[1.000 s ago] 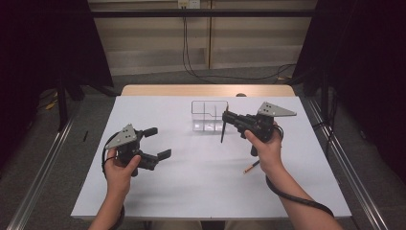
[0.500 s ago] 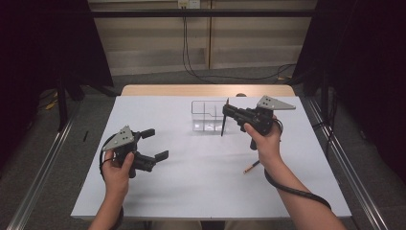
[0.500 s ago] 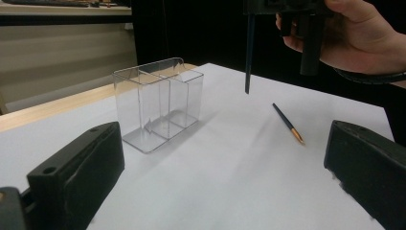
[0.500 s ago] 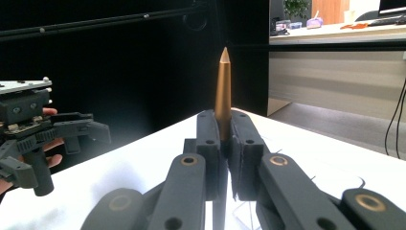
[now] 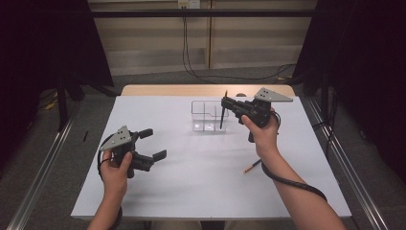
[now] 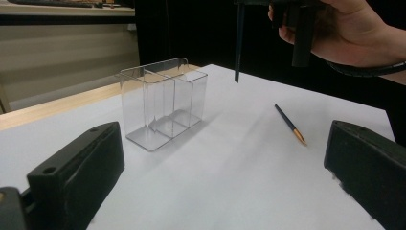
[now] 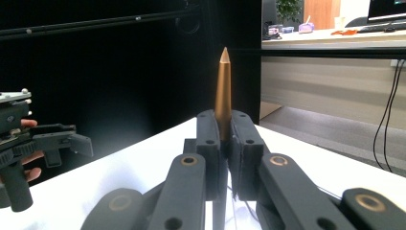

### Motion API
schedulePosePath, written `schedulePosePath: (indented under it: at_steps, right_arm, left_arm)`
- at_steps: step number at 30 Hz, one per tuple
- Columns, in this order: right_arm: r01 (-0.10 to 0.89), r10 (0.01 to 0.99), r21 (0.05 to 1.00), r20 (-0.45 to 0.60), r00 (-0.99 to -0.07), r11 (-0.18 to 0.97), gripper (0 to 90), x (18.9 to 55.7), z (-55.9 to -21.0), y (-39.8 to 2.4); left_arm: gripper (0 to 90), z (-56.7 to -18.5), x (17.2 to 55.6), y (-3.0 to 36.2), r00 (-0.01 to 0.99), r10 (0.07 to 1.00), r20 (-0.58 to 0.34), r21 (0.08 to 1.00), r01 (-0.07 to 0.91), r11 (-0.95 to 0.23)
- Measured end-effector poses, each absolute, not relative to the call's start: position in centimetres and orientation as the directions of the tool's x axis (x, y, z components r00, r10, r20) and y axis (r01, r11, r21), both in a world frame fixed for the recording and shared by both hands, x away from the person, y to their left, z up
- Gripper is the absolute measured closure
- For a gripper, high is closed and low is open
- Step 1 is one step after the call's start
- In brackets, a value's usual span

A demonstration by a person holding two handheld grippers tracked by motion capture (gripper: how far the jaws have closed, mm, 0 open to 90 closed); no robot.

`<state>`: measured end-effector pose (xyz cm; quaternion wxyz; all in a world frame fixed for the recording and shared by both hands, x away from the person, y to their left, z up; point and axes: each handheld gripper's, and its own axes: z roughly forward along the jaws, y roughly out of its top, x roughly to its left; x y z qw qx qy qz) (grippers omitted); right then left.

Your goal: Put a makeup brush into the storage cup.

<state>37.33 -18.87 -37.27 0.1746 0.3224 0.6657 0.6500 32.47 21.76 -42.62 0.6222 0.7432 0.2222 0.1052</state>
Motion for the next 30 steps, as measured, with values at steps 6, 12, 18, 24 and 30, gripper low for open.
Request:
schedulePosePath:
  at_steps: [6,12,18,24,30]
  right_arm:
    - [0.192,0.669,0.980,0.173,-0.723,-0.046,84.3,38.0,-37.1,-19.0]
    - [0.186,0.681,0.981,0.170,-0.713,-0.050,84.3,38.5,-36.7,-19.2]
    - [0.177,0.693,0.982,0.170,-0.701,-0.062,84.3,39.1,-36.4,-19.3]
    - [0.171,0.704,0.983,0.167,-0.690,-0.066,84.3,39.8,-36.2,-19.3]
    - [0.171,0.717,0.983,0.166,-0.676,-0.066,84.3,40.6,-36.2,-19.3]
  left_arm:
    - [0.1,-42.6,32.5,21.8,0.881,0.458,-0.122,0.971,0.201,-0.127]
    - [0.1,-42.7,32.5,21.6,0.880,0.460,-0.114,0.971,0.198,-0.137]
    - [0.1,-42.7,32.4,21.6,0.881,0.459,-0.116,0.971,0.197,-0.133]
    - [0.1,-42.7,32.4,21.6,0.882,0.456,-0.118,0.973,0.194,-0.125]
    - [0.1,-42.8,32.4,21.7,0.881,0.458,-0.116,0.973,0.193,-0.125]
